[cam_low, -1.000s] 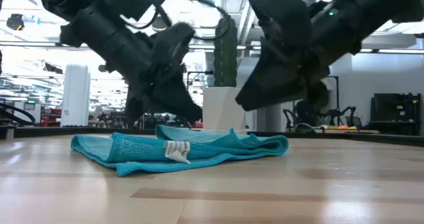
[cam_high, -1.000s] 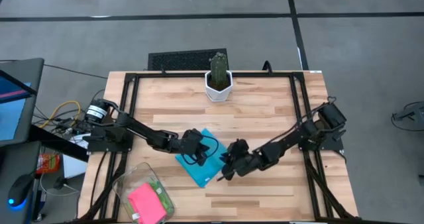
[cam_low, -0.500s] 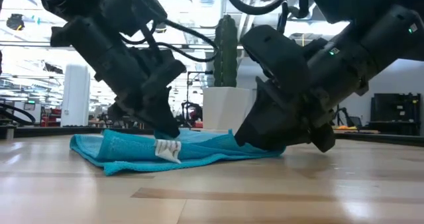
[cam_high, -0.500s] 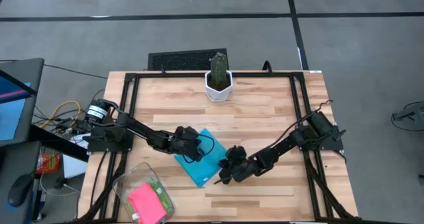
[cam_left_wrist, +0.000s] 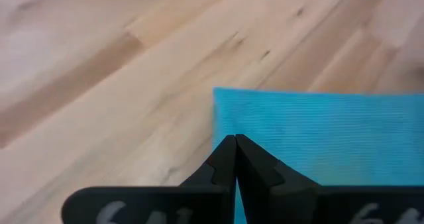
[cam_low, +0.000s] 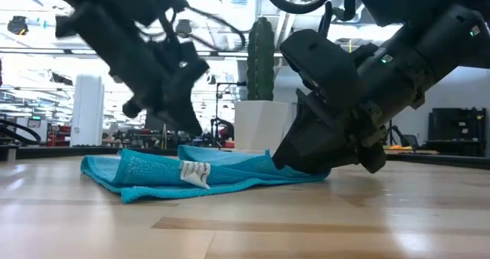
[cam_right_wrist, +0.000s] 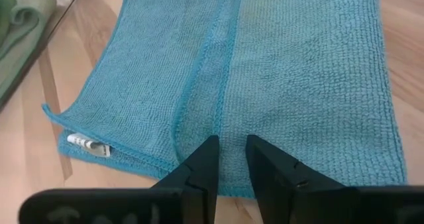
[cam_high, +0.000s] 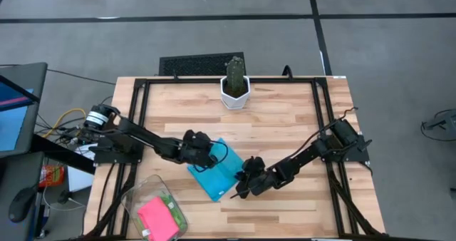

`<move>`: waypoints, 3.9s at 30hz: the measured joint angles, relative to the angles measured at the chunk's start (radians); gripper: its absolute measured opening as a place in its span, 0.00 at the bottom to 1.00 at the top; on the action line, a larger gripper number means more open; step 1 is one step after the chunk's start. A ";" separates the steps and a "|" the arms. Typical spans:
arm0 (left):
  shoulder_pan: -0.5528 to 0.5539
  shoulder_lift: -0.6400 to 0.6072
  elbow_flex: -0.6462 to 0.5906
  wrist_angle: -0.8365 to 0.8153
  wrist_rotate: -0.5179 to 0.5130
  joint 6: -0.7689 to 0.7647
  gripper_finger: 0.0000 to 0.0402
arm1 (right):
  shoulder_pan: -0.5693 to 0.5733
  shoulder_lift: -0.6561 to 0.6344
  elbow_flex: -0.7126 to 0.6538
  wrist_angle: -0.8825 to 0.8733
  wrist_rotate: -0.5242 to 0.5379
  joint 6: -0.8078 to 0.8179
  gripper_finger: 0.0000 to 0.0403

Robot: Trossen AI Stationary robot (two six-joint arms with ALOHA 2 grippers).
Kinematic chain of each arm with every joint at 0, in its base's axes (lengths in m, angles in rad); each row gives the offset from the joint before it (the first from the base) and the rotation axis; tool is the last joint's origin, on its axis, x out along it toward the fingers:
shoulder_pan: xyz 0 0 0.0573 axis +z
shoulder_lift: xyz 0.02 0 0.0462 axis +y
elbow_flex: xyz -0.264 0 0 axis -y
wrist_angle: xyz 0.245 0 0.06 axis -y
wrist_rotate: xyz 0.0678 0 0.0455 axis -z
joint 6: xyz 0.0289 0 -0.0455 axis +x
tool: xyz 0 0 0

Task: Fold microfiber towels
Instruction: Fold the blue microfiber towel

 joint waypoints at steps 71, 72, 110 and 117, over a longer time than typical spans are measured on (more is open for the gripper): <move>-0.243 -0.385 -0.027 -0.310 0.354 0.170 0.00 | 0.074 0.323 0.891 -0.651 -0.247 -0.818 0.52; -0.243 -0.385 -0.027 -0.309 0.354 0.170 0.00 | 0.071 0.323 0.892 -0.664 -0.248 -0.808 0.52; -0.243 -0.385 -0.027 -0.308 0.302 0.152 0.00 | 0.070 0.328 0.873 -0.645 -0.238 -0.831 0.51; -0.243 -0.385 -0.027 -0.314 0.294 0.158 0.00 | 0.049 0.371 0.875 -0.644 -0.324 -0.802 0.51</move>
